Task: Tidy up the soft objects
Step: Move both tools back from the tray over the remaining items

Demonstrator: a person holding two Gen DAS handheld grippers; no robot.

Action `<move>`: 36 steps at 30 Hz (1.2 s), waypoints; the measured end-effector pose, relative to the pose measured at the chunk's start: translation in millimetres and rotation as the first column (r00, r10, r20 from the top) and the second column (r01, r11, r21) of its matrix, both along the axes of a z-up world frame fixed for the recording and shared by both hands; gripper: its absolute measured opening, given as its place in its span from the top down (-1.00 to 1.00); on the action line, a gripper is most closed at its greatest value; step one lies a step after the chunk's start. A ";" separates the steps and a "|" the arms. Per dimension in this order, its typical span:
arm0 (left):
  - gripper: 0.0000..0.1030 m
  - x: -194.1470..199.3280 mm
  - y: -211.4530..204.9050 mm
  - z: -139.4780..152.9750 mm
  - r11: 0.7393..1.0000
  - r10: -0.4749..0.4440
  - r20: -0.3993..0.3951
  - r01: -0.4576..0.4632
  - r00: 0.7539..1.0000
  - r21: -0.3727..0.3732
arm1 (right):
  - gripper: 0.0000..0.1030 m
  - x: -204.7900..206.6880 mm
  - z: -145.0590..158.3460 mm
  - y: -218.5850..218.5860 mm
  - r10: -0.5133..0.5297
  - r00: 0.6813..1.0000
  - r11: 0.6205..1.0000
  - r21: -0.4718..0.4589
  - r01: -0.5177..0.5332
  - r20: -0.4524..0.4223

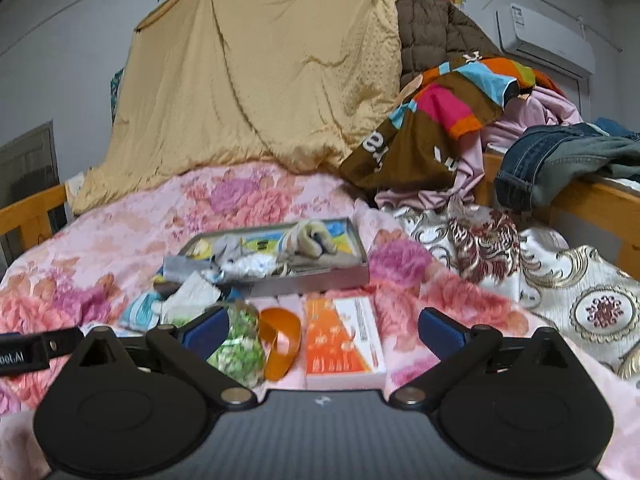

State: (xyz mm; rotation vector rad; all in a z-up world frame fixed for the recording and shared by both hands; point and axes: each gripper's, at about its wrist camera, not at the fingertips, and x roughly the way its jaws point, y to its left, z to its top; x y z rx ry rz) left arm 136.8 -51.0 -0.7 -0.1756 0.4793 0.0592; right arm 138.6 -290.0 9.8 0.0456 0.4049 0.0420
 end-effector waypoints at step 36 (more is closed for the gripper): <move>-0.98 -27.3 61.2 -17.4 0.994 0.112 -0.017 -0.112 0.994 0.001 | -0.99 0.6 -18.7 59.7 0.204 0.974 0.968 -0.130 -0.216 -0.099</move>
